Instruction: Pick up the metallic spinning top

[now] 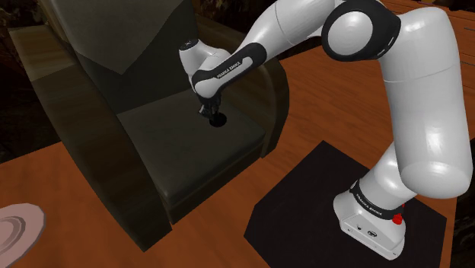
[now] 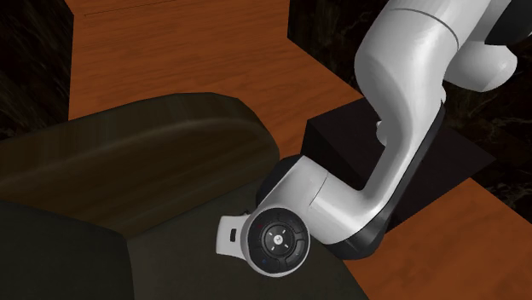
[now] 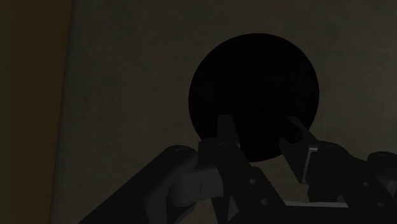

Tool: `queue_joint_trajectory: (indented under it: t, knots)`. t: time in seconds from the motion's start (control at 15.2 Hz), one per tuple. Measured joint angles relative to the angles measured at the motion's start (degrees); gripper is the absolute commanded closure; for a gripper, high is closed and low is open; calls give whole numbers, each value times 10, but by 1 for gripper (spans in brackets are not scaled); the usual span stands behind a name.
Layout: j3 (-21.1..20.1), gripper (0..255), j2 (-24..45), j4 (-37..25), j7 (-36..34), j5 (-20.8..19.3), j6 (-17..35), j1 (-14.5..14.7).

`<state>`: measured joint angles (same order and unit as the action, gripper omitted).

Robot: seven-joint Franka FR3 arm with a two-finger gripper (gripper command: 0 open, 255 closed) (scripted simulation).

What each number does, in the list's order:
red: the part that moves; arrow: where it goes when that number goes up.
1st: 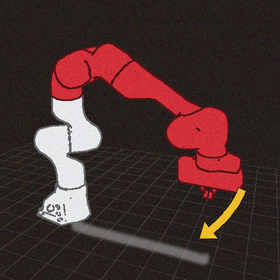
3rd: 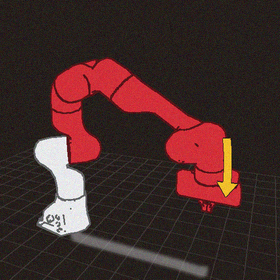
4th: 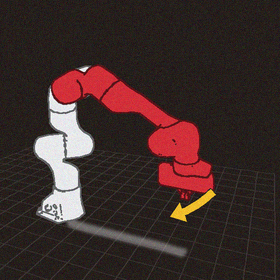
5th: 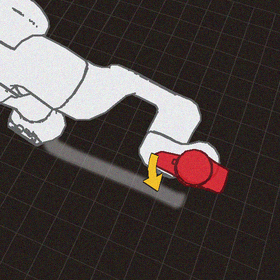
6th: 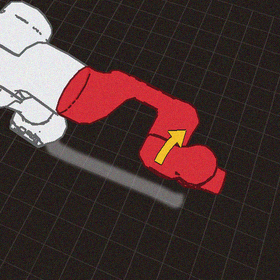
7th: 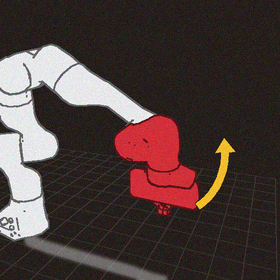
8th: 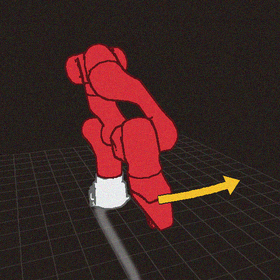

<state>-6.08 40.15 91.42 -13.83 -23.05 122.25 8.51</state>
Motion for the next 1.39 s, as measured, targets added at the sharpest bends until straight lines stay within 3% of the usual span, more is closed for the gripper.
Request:
queue_joint_trajectory:
  t: [0.33,1.39]
  knots:
    - [-1,255,1,0,0,0,2,0]
    - [-10,255,-63,-5,25,18,-72,-4]
